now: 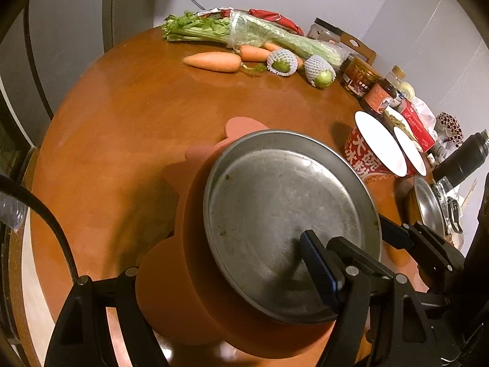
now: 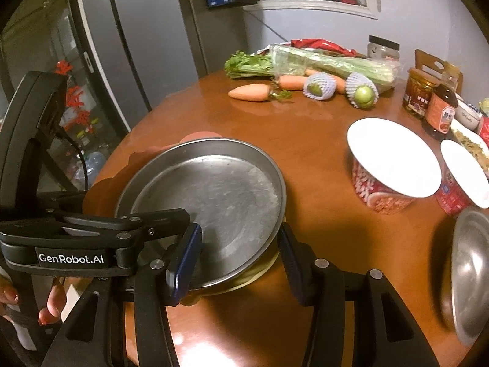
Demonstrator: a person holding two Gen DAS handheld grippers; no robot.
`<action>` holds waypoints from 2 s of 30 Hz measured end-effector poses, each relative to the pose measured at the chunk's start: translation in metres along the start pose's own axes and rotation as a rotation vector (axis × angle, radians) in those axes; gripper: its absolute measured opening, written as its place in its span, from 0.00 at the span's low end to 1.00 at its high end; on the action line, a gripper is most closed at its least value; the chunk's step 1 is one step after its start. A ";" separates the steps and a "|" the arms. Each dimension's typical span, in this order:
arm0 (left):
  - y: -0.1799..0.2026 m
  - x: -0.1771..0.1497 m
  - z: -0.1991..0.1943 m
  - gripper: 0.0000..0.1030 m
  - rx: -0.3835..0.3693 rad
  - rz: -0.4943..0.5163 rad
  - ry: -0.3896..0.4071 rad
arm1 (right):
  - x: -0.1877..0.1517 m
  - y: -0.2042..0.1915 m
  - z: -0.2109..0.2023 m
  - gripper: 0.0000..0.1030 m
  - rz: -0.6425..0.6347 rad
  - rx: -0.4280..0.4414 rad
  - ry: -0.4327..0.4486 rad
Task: Organize plates and bowls
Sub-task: 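Lower the grey tray with the left tool onto the pink plate, then open the left tool to release the grey tray on the stack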
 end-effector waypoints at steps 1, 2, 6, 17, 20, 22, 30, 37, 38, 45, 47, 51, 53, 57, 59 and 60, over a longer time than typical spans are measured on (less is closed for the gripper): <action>0.002 0.002 0.001 0.76 0.003 0.004 0.002 | 0.001 0.003 0.001 0.51 0.002 -0.003 0.002; 0.003 0.004 0.003 0.76 0.007 0.007 0.004 | 0.002 0.005 0.002 0.51 0.003 -0.004 0.002; 0.008 0.012 0.008 0.76 0.013 0.021 0.009 | 0.007 0.014 0.005 0.51 0.004 -0.009 0.005; 0.009 0.024 0.015 0.76 0.017 0.034 0.009 | 0.015 0.026 0.015 0.51 0.002 -0.042 -0.010; 0.010 0.024 0.013 0.76 0.011 0.034 0.011 | 0.015 0.027 0.016 0.52 0.005 -0.038 -0.010; 0.010 0.024 0.012 0.76 0.007 0.029 0.012 | 0.015 0.027 0.015 0.52 0.013 -0.030 -0.011; 0.005 0.025 0.002 0.76 0.048 0.029 0.051 | 0.016 0.029 0.007 0.52 0.007 -0.061 0.006; -0.002 0.029 -0.012 0.76 0.056 0.002 0.091 | 0.020 0.035 -0.006 0.53 0.031 -0.077 0.043; -0.003 0.030 -0.014 0.76 0.058 -0.001 0.098 | 0.021 0.035 -0.008 0.53 0.031 -0.078 0.047; 0.010 0.033 -0.039 0.78 0.075 0.027 0.169 | 0.025 0.036 -0.030 0.53 0.037 -0.076 0.090; 0.019 0.033 -0.044 0.78 0.069 0.038 0.182 | 0.027 0.040 -0.039 0.53 0.040 -0.087 0.107; 0.040 0.032 -0.052 0.78 0.039 0.049 0.197 | 0.027 0.053 -0.059 0.55 0.057 -0.112 0.142; 0.047 0.030 -0.053 0.79 0.026 0.049 0.199 | 0.027 0.059 -0.068 0.55 0.062 -0.130 0.159; 0.068 0.027 -0.059 0.79 0.019 0.064 0.214 | 0.026 0.075 -0.092 0.56 0.083 -0.159 0.208; 0.078 0.024 -0.060 0.80 0.011 0.074 0.216 | 0.025 0.082 -0.104 0.56 0.093 -0.167 0.229; 0.083 0.023 -0.061 0.80 0.008 0.080 0.217 | 0.023 0.087 -0.110 0.56 0.098 -0.172 0.238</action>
Point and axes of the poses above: each gripper's, at about its wrist camera, not at the fingertips, and z roughly the way its jaws point, y to its right, x to its top, the point moved 8 cm from there along z, roughly the way its jaws point, and after that the axes turned 3 degrees about -z, right-handed, at the moved point
